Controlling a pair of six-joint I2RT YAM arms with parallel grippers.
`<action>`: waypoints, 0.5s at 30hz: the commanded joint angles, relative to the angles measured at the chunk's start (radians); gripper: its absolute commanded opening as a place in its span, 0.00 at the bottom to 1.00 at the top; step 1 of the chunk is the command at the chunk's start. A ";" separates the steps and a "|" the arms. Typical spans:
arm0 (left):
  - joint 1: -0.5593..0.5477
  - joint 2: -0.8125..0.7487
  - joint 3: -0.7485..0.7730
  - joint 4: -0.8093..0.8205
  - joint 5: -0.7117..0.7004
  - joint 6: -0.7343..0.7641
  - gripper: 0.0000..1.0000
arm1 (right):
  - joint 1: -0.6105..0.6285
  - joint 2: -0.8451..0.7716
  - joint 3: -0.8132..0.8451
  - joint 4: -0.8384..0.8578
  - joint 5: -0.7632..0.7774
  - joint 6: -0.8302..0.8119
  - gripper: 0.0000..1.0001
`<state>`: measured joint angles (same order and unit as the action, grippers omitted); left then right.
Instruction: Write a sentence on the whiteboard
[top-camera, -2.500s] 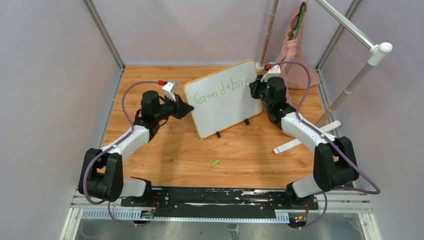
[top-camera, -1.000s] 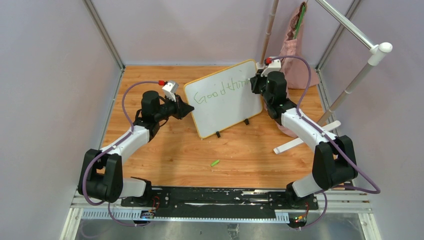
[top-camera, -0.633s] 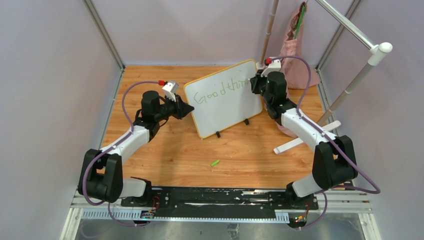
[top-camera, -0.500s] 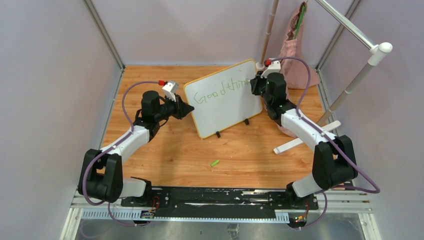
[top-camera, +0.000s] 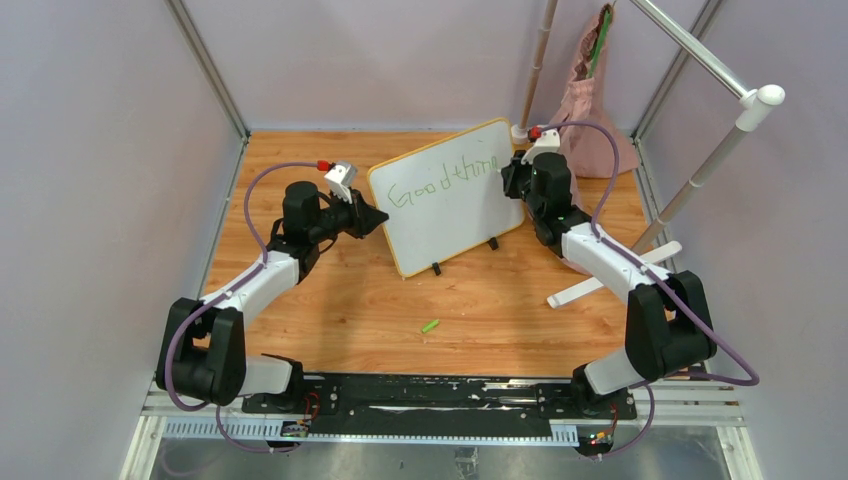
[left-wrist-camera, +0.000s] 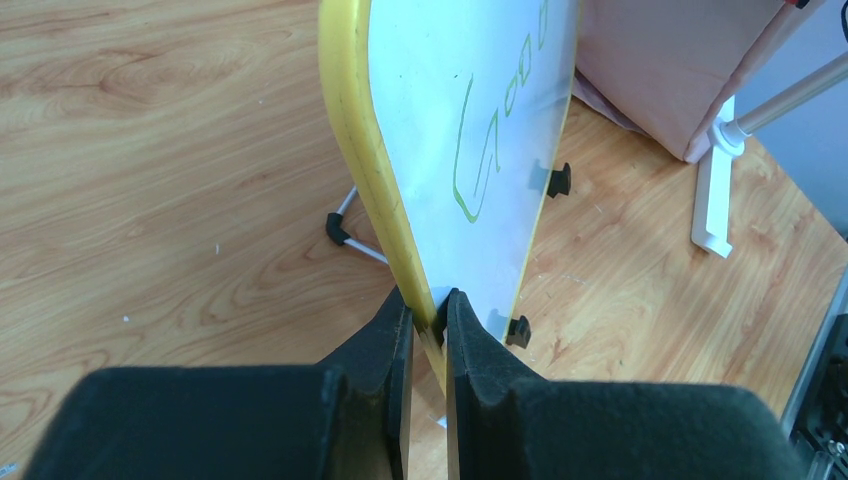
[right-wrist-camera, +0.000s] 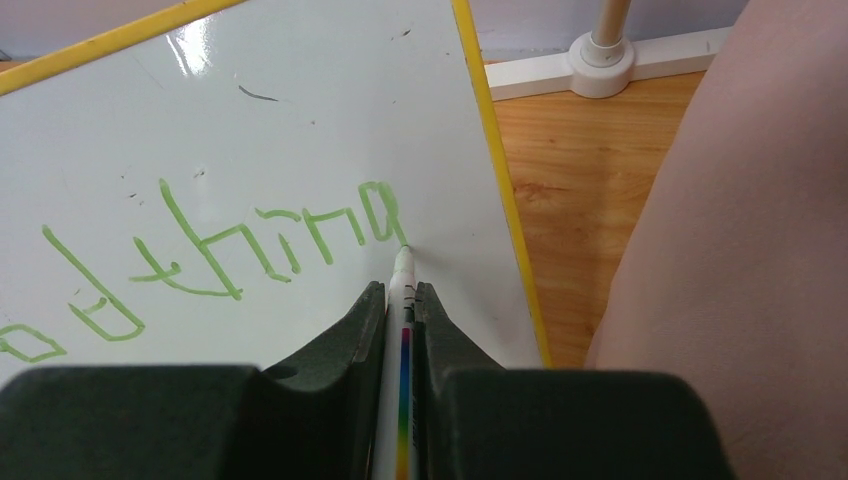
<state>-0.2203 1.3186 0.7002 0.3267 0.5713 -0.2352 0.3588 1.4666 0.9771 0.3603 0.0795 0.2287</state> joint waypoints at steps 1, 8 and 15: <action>-0.008 -0.011 -0.010 -0.029 -0.073 0.112 0.00 | 0.020 -0.007 -0.014 0.002 0.000 0.009 0.00; -0.010 -0.014 -0.011 -0.029 -0.076 0.112 0.00 | 0.074 -0.007 -0.004 -0.009 -0.003 0.009 0.00; -0.010 -0.012 -0.011 -0.029 -0.077 0.112 0.00 | 0.097 -0.053 -0.003 -0.021 0.020 0.009 0.00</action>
<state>-0.2256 1.3136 0.7002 0.3264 0.5644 -0.2352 0.4335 1.4532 0.9764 0.3485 0.0879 0.2287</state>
